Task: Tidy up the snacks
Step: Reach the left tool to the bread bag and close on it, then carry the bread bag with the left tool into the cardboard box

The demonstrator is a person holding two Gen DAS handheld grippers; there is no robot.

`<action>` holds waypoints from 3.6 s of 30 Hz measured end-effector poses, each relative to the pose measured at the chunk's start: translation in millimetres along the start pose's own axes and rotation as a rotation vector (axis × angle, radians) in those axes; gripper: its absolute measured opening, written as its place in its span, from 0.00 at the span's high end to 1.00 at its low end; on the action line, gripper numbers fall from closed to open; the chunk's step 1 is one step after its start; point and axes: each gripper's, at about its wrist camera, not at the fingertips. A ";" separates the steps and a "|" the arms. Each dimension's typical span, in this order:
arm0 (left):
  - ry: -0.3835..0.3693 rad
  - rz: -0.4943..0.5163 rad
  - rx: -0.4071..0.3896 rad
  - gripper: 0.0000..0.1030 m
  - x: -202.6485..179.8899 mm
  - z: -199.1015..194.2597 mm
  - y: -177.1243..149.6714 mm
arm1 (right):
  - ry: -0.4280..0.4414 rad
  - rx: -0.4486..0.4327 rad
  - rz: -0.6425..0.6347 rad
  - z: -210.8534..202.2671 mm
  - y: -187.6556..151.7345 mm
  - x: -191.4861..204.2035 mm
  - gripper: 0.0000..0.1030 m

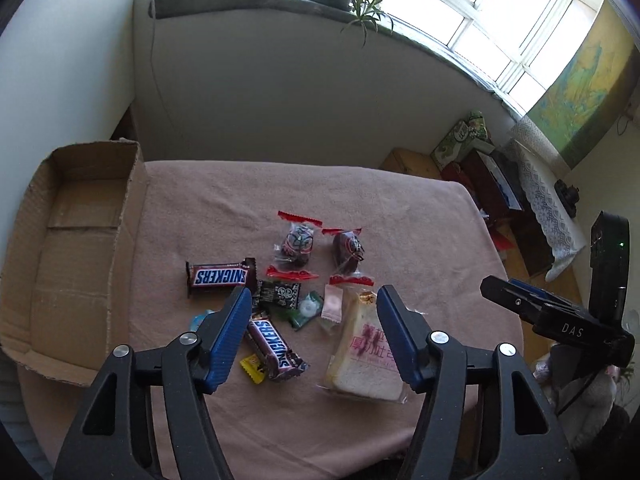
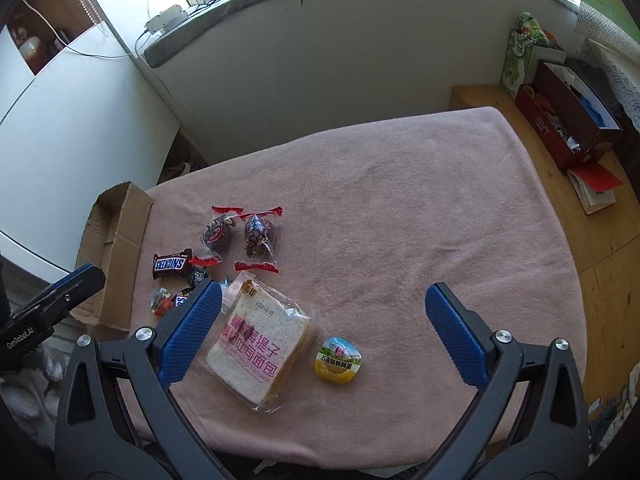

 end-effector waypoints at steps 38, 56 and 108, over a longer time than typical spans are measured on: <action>-0.194 0.029 0.358 0.74 6.3 106.9 -10.3 | 0.409 0.412 0.202 124.1 -32.0 -19.4 0.48; -0.208 0.050 0.322 0.74 4.9 82.1 -18.2 | 0.397 0.411 0.144 110.9 -19.9 2.0 0.51; 0.029 -0.445 -0.094 0.74 231.3 -81.6 -55.3 | 0.480 0.509 -0.474 159.1 45.3 333.8 0.51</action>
Point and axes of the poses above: each gripper's, at about its wrist camera, not at the fingertips, and z roughly the way its jaws point, x to its left, y to its top, and after that the axes turned 11 degrees about x, right-handed
